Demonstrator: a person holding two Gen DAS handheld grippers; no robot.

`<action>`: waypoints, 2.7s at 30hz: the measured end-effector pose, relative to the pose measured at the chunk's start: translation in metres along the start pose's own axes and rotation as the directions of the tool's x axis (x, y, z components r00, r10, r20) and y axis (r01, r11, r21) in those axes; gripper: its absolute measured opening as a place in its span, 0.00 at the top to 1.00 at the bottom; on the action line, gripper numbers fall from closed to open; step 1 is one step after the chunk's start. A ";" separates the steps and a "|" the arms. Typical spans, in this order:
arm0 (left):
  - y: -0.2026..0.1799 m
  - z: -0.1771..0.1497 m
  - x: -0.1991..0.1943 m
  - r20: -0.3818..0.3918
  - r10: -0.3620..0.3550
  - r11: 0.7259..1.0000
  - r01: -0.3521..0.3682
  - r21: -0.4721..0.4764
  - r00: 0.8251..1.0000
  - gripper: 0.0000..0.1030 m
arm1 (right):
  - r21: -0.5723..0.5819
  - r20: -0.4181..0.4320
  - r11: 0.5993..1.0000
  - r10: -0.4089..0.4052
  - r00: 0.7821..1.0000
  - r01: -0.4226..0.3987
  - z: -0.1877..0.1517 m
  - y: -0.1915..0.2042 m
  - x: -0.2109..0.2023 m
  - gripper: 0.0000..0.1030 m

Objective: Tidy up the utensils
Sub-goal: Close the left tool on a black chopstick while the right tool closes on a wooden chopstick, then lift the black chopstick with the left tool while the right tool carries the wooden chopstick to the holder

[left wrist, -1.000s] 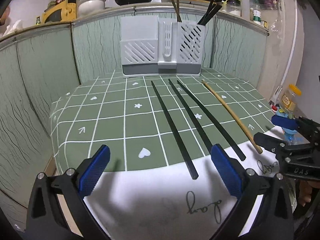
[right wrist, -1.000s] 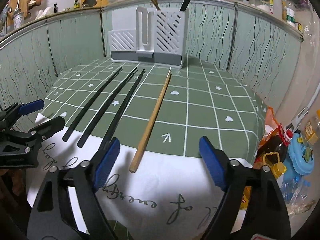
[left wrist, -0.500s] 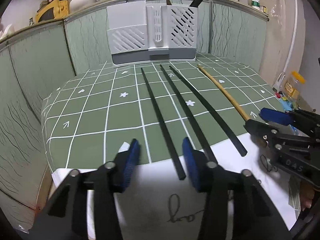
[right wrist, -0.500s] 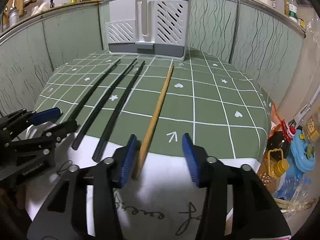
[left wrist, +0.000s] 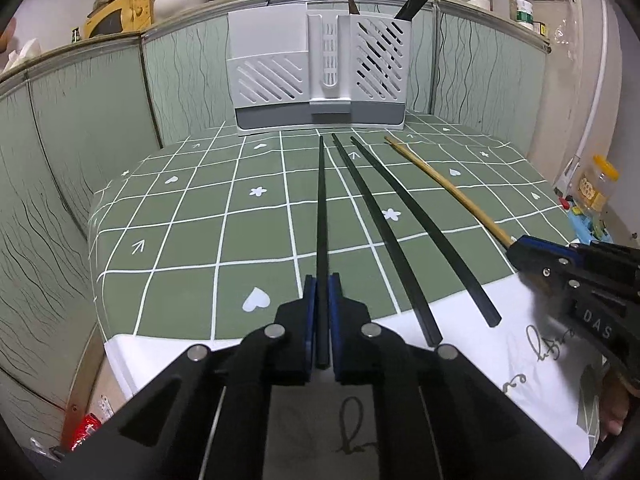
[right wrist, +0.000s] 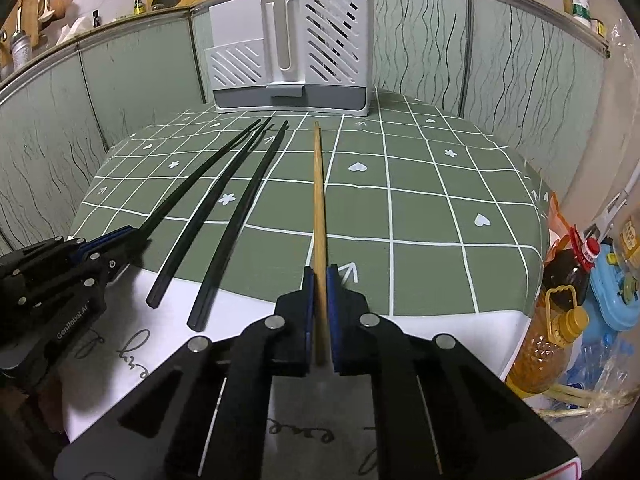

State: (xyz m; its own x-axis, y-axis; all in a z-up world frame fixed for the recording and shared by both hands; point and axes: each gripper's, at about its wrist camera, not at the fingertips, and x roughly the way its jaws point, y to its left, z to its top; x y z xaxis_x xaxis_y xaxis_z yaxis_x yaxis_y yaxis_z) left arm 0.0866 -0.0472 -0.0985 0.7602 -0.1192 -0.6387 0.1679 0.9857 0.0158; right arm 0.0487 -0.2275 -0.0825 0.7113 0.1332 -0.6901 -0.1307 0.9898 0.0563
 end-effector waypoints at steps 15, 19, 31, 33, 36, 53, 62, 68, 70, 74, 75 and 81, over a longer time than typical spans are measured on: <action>0.006 0.007 -0.008 -0.007 -0.049 0.998 0.049 -0.041 0.999 0.94 | 0.008 0.018 0.999 0.032 0.999 -0.032 0.007 0.000 -0.017 0.94; 0.009 0.012 -0.015 0.002 -0.059 0.997 0.059 -0.054 0.998 0.94 | 0.009 0.033 0.999 0.038 0.999 -0.038 0.011 -0.001 -0.025 0.94; 0.015 0.041 -0.046 0.089 -0.072 0.995 0.078 -0.067 0.993 0.94 | 0.008 0.126 0.999 0.045 0.991 -0.046 0.042 -0.004 -0.060 0.94; 0.016 0.048 -0.051 0.107 -0.074 0.994 0.082 -0.067 0.992 0.94 | 0.007 0.140 0.999 0.045 0.989 -0.046 0.049 -0.004 -0.064 0.94; 0.018 0.059 -0.058 0.133 -0.074 0.994 0.084 -0.071 0.988 0.94 | 0.011 0.159 0.999 0.048 0.986 -0.050 0.058 -0.004 -0.070 0.94; 0.025 0.111 -0.083 0.230 -0.063 0.995 0.080 -0.065 0.971 0.94 | 0.008 0.246 0.998 0.056 0.968 -0.060 0.105 -0.006 -0.093 0.94; 0.026 0.135 -0.095 0.267 -0.071 0.995 0.087 -0.049 0.961 0.94 | 0.005 0.281 0.998 0.059 0.958 -0.063 0.124 -0.010 -0.105 0.94; 0.025 0.145 -0.101 0.280 -0.076 0.995 0.090 -0.038 0.957 0.94 | -0.002 0.300 0.998 0.063 0.952 -0.065 0.136 -0.010 -0.115 0.94; 0.025 0.146 -0.101 0.279 -0.076 0.995 0.089 -0.034 0.957 0.94 | -0.005 0.304 0.998 0.062 0.951 -0.063 0.138 -0.010 -0.117 0.94; 0.025 0.147 -0.103 0.280 -0.082 0.995 0.093 -0.029 0.957 0.94 | -0.008 0.306 0.998 0.063 0.950 -0.063 0.141 -0.009 -0.121 0.94; 0.025 0.147 -0.103 0.280 -0.082 0.995 0.094 -0.029 0.957 0.94 | -0.010 0.307 0.998 0.063 0.950 -0.063 0.141 -0.009 -0.122 0.94; 0.024 0.149 -0.105 0.272 -0.091 0.994 0.103 -0.030 0.958 0.94 | -0.015 0.307 0.998 0.064 0.949 -0.063 0.145 -0.008 -0.126 0.94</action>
State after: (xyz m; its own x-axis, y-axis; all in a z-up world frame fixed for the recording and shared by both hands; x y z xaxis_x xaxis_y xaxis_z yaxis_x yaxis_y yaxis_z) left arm 0.1045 -0.0286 0.0834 0.8837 -0.2362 -0.4041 0.2262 0.9713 -0.0731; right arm 0.0600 -0.2452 0.1086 0.8792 0.2055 -0.4299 -0.1854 0.9787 0.0885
